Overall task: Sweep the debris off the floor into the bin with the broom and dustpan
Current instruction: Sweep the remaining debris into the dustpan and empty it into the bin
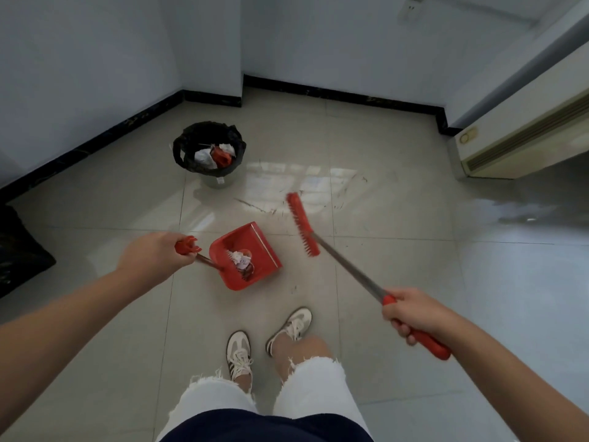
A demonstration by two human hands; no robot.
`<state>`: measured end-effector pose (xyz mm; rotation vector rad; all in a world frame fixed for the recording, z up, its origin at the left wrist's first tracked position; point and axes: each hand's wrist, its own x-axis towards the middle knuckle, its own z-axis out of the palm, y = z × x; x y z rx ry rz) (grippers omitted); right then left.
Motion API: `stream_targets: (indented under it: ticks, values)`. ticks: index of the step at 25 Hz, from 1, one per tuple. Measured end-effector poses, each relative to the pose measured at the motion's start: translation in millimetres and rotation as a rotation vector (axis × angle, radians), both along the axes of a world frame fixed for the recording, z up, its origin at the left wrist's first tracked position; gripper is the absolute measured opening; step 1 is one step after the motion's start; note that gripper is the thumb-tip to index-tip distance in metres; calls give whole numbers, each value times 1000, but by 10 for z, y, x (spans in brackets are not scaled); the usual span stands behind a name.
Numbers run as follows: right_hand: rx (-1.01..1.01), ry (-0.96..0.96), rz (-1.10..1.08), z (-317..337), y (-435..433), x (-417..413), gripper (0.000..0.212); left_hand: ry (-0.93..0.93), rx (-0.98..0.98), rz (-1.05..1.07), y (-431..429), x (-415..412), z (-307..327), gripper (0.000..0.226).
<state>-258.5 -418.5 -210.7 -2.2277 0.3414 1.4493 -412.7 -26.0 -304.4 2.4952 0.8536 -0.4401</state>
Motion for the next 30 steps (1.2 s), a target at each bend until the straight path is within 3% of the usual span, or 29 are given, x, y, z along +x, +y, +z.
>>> stream_targets:
  ticks: [8,12,16,18,21,26,30]
  values:
    - [-81,-278,-161,-610,-8,2296,16,19,87,-128,-161,1563,92,23]
    - [-179,-237,-116,-1188,23,3463,11,111,125,-160,-116,2447,-9,22]
    - [-266,-147,-24,-1711,159,4008,27,201,157,-183,50,3116,-154,22]
    - [-243,-104,40,-1903,293,3951,28,209,159,-186,97,3247,-197,17]
    - [-168,-3,74,-1955,487,3358,12,252,148,-241,106,3221,-209,17]
    - [19,191,213,-1501,1101,2095,53,266,114,-321,256,3033,-314,20]
    - [118,371,47,-966,1540,1571,65,238,78,-373,443,2843,-335,22]
